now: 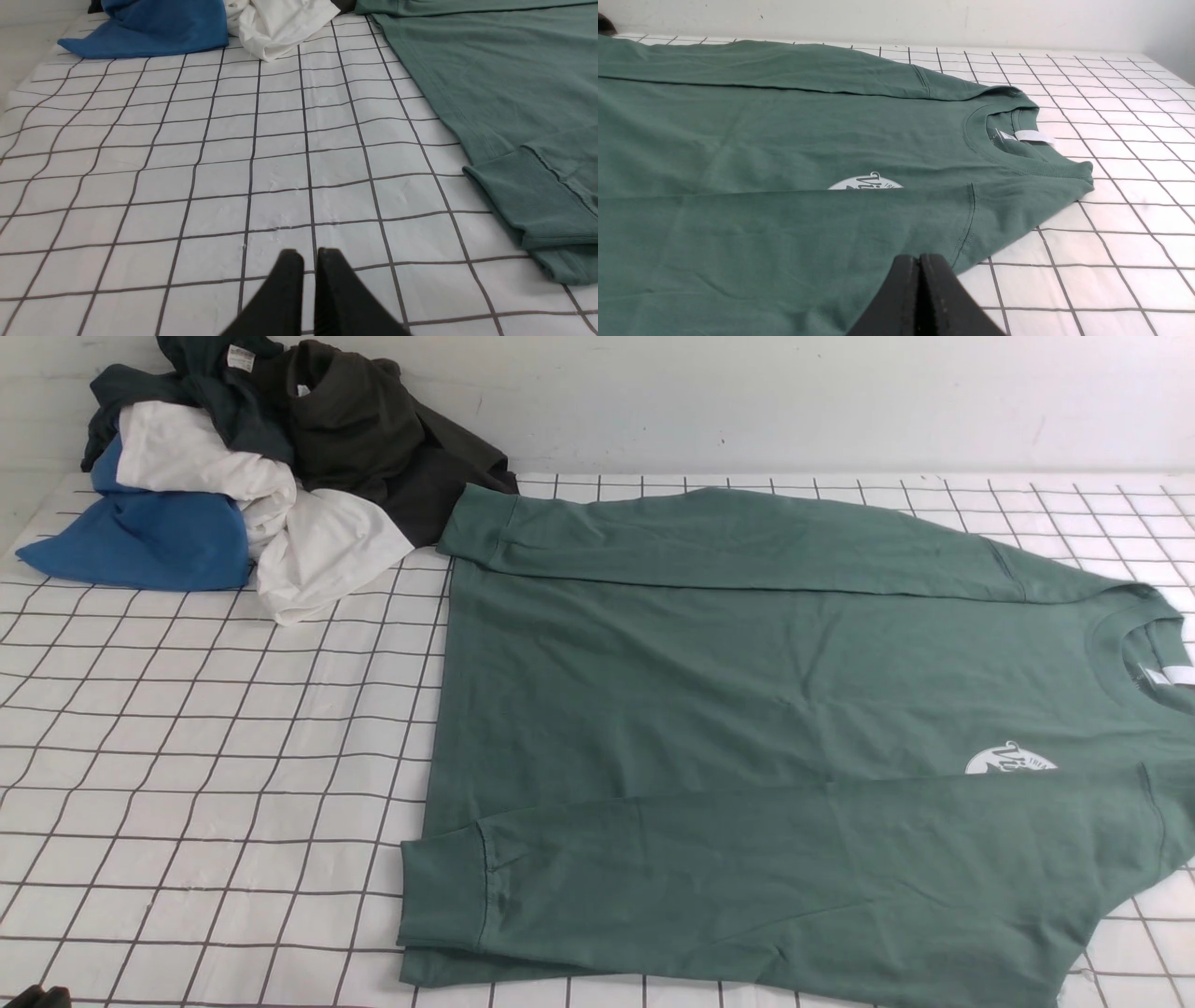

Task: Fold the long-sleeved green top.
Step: Use the left arm to clamp the cuff closest to it

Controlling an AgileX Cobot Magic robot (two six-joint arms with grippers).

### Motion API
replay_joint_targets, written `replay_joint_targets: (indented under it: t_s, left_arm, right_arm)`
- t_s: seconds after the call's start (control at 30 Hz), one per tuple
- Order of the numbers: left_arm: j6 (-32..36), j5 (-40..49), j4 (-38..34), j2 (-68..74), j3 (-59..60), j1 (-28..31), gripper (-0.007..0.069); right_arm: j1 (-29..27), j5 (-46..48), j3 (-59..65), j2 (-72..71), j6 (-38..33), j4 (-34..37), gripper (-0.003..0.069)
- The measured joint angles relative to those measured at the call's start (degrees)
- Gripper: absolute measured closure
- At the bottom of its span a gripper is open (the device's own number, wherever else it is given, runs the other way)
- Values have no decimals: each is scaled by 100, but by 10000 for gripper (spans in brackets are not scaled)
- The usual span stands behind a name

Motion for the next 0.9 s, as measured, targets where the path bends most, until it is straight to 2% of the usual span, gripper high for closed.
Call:
replay_joint_targets:
  t_s: [0.2, 0.27, 0.4, 0.43, 0.6, 0.7, 0.77, 0.83, 0.9]
  left_arm:
    - [0, -220, 22, 0, 30, 0, 599]
    - [0, -619, 27, 0, 41, 0, 599]
    - [0, -2014, 27, 0, 41, 0, 599]
    - [-2, -2354, 29, 0, 41, 0, 599]
    - [-50, -4451, 29, 0, 41, 0, 599]
    - [-370, -5397, -16, 0, 41, 0, 599]
    - [-503, -5612, -74, 0, 41, 0, 599]
    - [-912, -5817, -176, 0, 20, 0, 599]
    - [-1294, -5548, -201, 0, -245, 0, 599]
  right_arm:
    - [0, 0, 0, 0, 0, 0, 673]
    - [0, -10, 0, 0, -6, -114, 673]
    - [0, -346, 22, 0, -6, -359, 673]
    - [0, -567, 24, 0, -6, -384, 673]
    - [0, -2830, 24, 0, 105, -410, 673]
    - [0, -4113, 24, 0, 505, -410, 673]
    - [0, -4462, 24, 0, 654, -410, 673]
    - [0, -5084, 24, 0, 1099, -410, 673]
    - [0, -5374, 24, 0, 1565, -410, 673]
